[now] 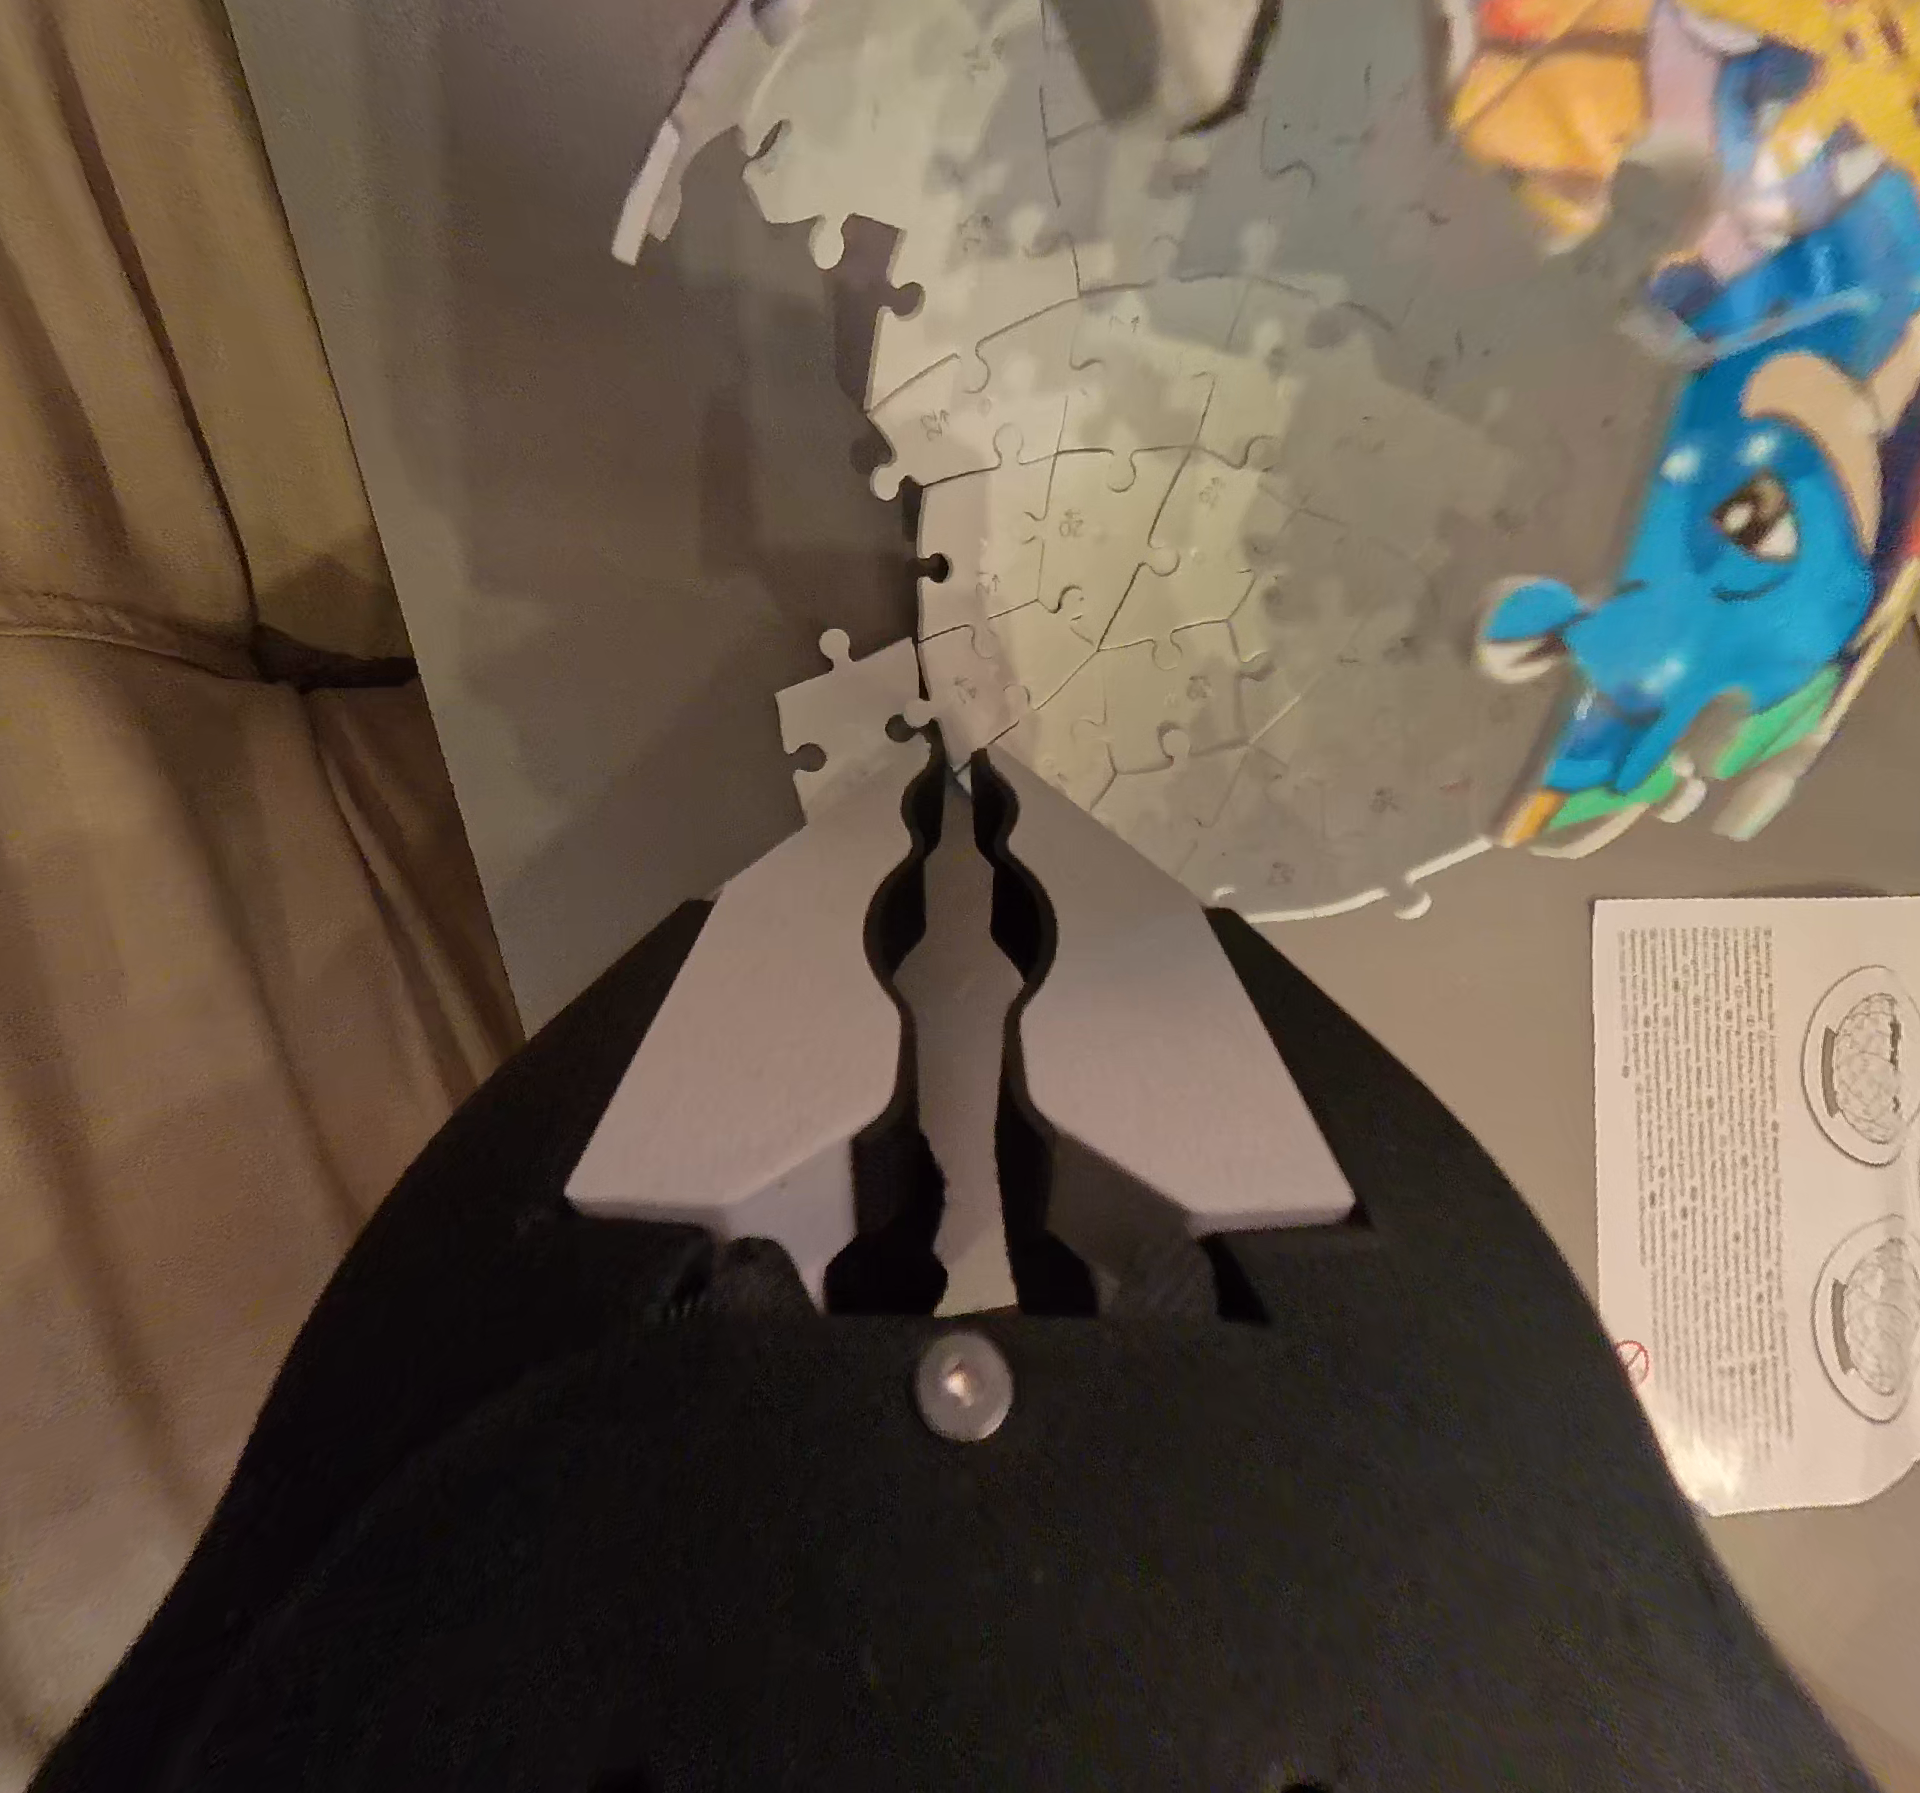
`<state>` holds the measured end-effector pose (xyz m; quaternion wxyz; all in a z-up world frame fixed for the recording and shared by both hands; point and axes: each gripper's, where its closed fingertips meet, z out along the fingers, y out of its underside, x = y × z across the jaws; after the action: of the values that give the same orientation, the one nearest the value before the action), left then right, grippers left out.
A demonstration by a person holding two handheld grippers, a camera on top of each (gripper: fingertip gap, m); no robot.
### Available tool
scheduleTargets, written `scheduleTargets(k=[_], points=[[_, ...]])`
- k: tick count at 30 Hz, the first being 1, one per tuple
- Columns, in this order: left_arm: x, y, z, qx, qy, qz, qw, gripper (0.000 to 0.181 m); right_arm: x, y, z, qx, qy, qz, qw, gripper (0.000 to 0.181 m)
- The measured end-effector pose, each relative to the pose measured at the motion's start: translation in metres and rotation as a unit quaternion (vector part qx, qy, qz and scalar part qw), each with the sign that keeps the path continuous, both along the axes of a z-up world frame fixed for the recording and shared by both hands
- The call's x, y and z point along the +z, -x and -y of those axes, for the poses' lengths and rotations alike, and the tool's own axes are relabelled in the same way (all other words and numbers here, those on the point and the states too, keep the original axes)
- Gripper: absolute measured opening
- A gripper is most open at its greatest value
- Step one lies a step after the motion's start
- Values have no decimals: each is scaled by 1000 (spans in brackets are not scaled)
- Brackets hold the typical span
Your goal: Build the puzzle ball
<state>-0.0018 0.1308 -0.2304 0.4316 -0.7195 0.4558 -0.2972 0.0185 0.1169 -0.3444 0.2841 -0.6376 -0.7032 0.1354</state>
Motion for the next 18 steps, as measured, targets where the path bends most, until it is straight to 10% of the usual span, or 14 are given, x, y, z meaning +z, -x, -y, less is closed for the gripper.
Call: scheduleTargets(k=[18], points=[[-1,2,0,9,-7,1,1000,59,-4,-8,26,-13,66,17,998,2]])
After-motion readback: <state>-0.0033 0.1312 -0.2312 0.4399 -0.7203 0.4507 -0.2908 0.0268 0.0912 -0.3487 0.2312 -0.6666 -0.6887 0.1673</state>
